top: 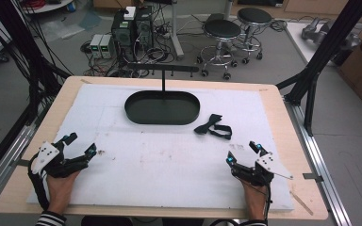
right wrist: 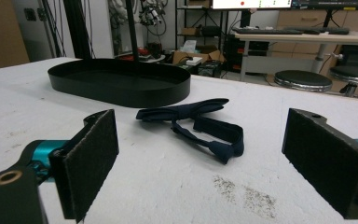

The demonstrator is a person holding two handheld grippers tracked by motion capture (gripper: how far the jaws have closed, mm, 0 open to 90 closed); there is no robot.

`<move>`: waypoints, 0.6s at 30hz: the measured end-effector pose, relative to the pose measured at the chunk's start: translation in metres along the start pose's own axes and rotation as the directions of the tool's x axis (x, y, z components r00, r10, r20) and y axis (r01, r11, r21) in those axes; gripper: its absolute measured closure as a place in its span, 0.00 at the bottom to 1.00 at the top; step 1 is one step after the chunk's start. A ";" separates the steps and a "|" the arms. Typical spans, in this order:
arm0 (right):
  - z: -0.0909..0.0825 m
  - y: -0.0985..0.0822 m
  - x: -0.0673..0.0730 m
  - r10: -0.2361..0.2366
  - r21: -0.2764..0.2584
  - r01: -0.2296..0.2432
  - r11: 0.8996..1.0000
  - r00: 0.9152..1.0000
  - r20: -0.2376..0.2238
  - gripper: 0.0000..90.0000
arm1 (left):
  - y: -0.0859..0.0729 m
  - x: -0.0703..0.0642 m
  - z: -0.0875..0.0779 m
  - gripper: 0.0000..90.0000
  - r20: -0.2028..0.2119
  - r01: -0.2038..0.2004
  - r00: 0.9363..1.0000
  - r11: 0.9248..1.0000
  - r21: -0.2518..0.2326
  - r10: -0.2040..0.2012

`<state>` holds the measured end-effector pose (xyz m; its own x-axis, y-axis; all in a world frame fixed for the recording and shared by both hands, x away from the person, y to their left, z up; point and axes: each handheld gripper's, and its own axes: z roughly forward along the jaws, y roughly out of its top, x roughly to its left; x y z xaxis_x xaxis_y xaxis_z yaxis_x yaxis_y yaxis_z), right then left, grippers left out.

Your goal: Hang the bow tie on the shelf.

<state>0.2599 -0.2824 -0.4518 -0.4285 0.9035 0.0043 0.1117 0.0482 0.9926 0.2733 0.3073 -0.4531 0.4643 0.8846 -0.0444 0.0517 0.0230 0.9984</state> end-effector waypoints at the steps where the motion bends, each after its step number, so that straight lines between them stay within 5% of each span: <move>1: 0.000 0.000 0.000 0.000 0.000 0.000 1.000 1.000 0.000 0.11 | 0.000 0.000 0.000 0.15 0.000 0.001 1.000 1.000 0.000 -0.001; 18: 0.000 0.000 0.000 0.012 0.002 -0.012 1.000 1.000 0.000 0.11 | 0.000 -0.001 0.000 0.15 -0.001 -0.014 1.000 1.000 0.002 0.014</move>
<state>0.2597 -0.2827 -0.4518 -0.4268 0.9042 0.0165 0.1188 0.0379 0.9922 0.2731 0.3061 -0.4531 0.4641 0.8852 -0.0307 0.0474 0.0098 0.9988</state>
